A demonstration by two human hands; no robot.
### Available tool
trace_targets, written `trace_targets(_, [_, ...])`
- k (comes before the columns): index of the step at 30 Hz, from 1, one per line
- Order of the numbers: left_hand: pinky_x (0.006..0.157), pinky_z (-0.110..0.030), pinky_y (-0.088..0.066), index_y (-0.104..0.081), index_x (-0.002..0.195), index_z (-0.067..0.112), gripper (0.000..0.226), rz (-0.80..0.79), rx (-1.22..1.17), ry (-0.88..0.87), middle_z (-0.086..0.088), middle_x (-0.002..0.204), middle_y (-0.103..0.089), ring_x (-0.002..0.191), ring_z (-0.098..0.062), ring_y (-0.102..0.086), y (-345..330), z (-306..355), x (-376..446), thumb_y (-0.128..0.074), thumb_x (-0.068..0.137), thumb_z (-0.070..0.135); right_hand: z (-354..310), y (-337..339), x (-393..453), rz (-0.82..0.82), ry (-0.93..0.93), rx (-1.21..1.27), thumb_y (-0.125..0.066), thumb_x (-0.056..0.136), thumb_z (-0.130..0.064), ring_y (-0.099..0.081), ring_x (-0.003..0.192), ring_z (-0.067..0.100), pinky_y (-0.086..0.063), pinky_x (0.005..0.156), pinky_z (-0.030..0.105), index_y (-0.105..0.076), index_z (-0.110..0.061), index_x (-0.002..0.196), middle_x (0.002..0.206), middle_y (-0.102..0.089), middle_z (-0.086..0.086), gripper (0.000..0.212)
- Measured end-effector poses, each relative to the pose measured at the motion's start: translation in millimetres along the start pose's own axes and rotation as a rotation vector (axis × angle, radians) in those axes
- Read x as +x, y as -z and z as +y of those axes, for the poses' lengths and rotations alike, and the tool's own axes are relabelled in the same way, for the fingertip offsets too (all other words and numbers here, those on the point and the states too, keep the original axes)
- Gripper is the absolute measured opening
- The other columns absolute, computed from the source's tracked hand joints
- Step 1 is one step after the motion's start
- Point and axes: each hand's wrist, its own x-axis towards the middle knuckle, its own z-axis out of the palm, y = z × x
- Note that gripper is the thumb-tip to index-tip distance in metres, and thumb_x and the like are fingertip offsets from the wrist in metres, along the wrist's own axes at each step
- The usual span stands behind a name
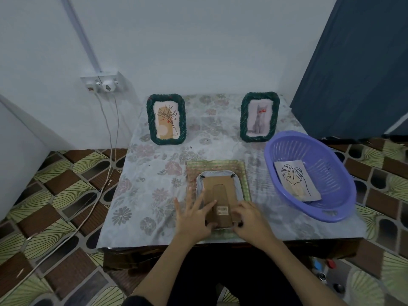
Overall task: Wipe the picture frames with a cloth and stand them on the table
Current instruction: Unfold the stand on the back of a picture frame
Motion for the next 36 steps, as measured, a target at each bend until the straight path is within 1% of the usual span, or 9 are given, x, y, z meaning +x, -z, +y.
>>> trace_targets(3, [0.112, -0.047, -0.012, -0.04, 0.137, 0.033, 0.054, 0.146, -0.062, 0.062, 0.007, 0.148, -0.028, 0.14, -0.019, -0.019, -10, 3, -10, -0.049, 0.088, 0.054, -6, -3, 7, -0.114, 0.073, -0.113, -0.059, 0.085, -0.022, -0.036, 0.129, 0.018, -0.032, 0.106, 0.03, -0.053, -0.017, 0.13, 0.139, -0.042, -0.003, 0.046])
trace_targets(5, [0.1, -0.03, -0.026, -0.053, 0.123, 0.025, 0.043, 0.227, -0.156, 0.05, 0.007, 0.129, -0.045, 0.125, -0.016, -0.036, -18, 4, -15, -0.053, 0.088, 0.05, -10, -8, 8, -0.165, 0.07, -0.159, -0.054, 0.087, -0.018, -0.04, 0.127, 0.02, -0.034, 0.103, 0.029, -0.056, -0.015, 0.127, 0.138, -0.041, -0.002, 0.04])
trace_targets(8, [0.086, -0.018, -0.03, -0.063, 0.104, 0.011, 0.031, 0.283, -0.397, -0.006, -0.001, 0.11, -0.056, 0.111, -0.019, -0.043, -23, 1, -19, -0.064, 0.084, 0.035, -13, -11, 7, -0.161, 0.036, -0.184, -0.055, 0.086, -0.016, -0.046, 0.118, 0.02, -0.041, 0.098, 0.031, -0.061, -0.014, 0.122, 0.133, -0.043, -0.002, 0.036])
trace_targets(15, [0.095, -0.024, -0.023, -0.062, 0.109, 0.013, 0.023, 0.294, -0.22, -0.059, 0.0, 0.118, -0.049, 0.119, -0.017, -0.039, -24, 7, -27, -0.049, 0.089, 0.015, -18, -10, 11, -0.159, -0.046, -0.189, -0.062, 0.083, -0.018, -0.053, 0.111, 0.02, -0.044, 0.093, 0.034, -0.059, -0.013, 0.114, 0.125, -0.05, -0.002, 0.031])
trace_targets(23, [0.081, -0.028, -0.026, -0.062, 0.11, 0.015, 0.038, 0.297, -0.188, -0.215, 0.0, 0.113, -0.062, 0.109, -0.024, -0.05, -15, 4, -24, -0.042, 0.078, 0.01, -13, -11, 14, -0.188, -0.067, -0.129, -0.064, 0.079, -0.02, -0.053, 0.11, 0.018, -0.044, 0.092, 0.031, -0.06, -0.017, 0.109, 0.124, -0.053, -0.004, 0.031])
trace_targets(28, [0.079, -0.025, -0.037, -0.065, 0.109, 0.017, 0.029, 0.229, -0.442, -0.166, -0.003, 0.107, -0.062, 0.104, -0.024, -0.055, -7, -2, -4, -0.062, 0.08, 0.023, -11, -3, 19, -0.247, -0.033, -0.157, -0.063, 0.082, -0.026, -0.051, 0.112, 0.02, -0.044, 0.09, 0.031, -0.06, -0.016, 0.116, 0.126, -0.051, -0.002, 0.036])
trace_targets(30, [0.091, -0.027, -0.041, -0.06, 0.122, 0.016, 0.042, 0.249, -0.498, -0.115, -0.004, 0.118, -0.058, 0.114, -0.023, -0.051, -3, -7, 8, -0.065, 0.083, 0.03, -10, 2, 24, -0.307, 0.004, -0.168, -0.061, 0.084, -0.03, -0.052, 0.108, 0.022, -0.045, 0.088, 0.032, -0.064, -0.015, 0.114, 0.12, -0.051, 0.0, 0.034])
trace_targets(33, [0.115, -0.038, -0.024, -0.033, 0.145, 0.023, 0.066, 0.183, -0.295, -0.119, 0.003, 0.15, -0.034, 0.141, -0.021, -0.024, 7, -11, 25, -0.06, 0.087, 0.038, -5, 8, 34, -0.226, -0.008, 0.024, -0.054, 0.087, -0.023, -0.054, 0.093, 0.022, -0.047, 0.084, 0.039, -0.07, -0.009, 0.099, 0.099, -0.058, 0.003, 0.024])
trace_targets(36, [0.117, -0.046, -0.002, -0.011, 0.151, 0.027, 0.078, -0.02, -0.103, -0.111, 0.011, 0.159, -0.004, 0.147, -0.021, 0.0, 17, -10, 40, -0.055, 0.089, 0.045, 2, 15, 49, -0.088, -0.087, -0.087, -0.043, 0.095, -0.025, -0.036, 0.125, 0.022, -0.035, 0.103, 0.042, -0.057, -0.012, 0.12, 0.128, -0.05, 0.0, 0.032])
